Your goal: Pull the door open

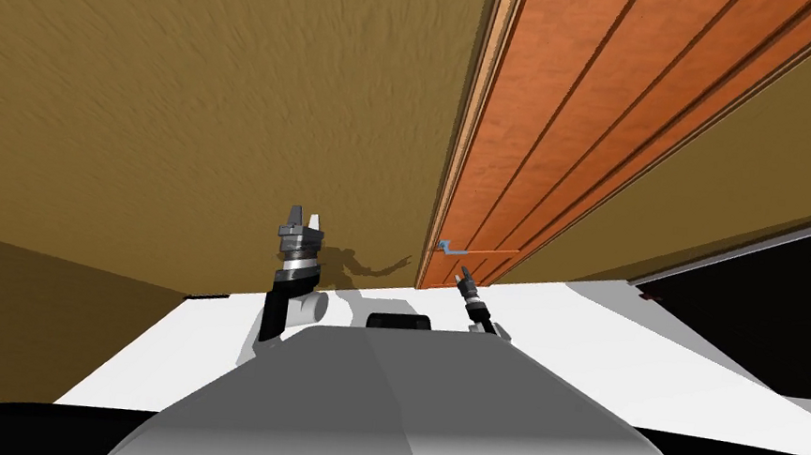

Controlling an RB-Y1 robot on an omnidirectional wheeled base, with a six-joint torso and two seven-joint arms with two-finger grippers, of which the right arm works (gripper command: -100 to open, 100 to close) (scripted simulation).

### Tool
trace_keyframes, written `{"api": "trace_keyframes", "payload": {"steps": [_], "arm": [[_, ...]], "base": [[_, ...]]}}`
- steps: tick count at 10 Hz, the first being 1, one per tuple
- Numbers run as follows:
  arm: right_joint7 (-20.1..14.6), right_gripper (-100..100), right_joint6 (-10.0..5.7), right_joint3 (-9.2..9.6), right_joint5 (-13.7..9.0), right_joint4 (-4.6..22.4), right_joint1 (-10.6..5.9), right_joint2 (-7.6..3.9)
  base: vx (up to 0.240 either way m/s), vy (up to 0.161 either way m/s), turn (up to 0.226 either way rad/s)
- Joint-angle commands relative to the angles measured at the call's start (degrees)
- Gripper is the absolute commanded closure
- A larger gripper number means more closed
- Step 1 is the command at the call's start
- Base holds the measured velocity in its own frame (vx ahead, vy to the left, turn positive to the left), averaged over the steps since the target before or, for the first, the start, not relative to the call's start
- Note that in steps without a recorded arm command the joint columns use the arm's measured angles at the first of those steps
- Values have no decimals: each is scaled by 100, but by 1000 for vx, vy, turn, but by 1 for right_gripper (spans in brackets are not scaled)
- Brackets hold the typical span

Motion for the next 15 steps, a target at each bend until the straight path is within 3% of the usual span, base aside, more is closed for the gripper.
{"api": "trace_keyframes", "payload": {"steps": [1, 10, 11, 12, 15], "arm": [[-27, -100, -95, -102, -77, 136, 21, -58], [-132, -100, -461, -494, -372, 657, 104, -282], [-120, -100, -402, -466, -351, 549, 139, -263], [-120, 100, -402, -466, -351, 549, 139, -263], [-120, 100, -402, -466, -351, 549, 139, -263]], "base": [[115, 30, 180], [132, 20, 144], [55, 5, 18], [-9, -2, -16], [-14, -2, 3]]}}
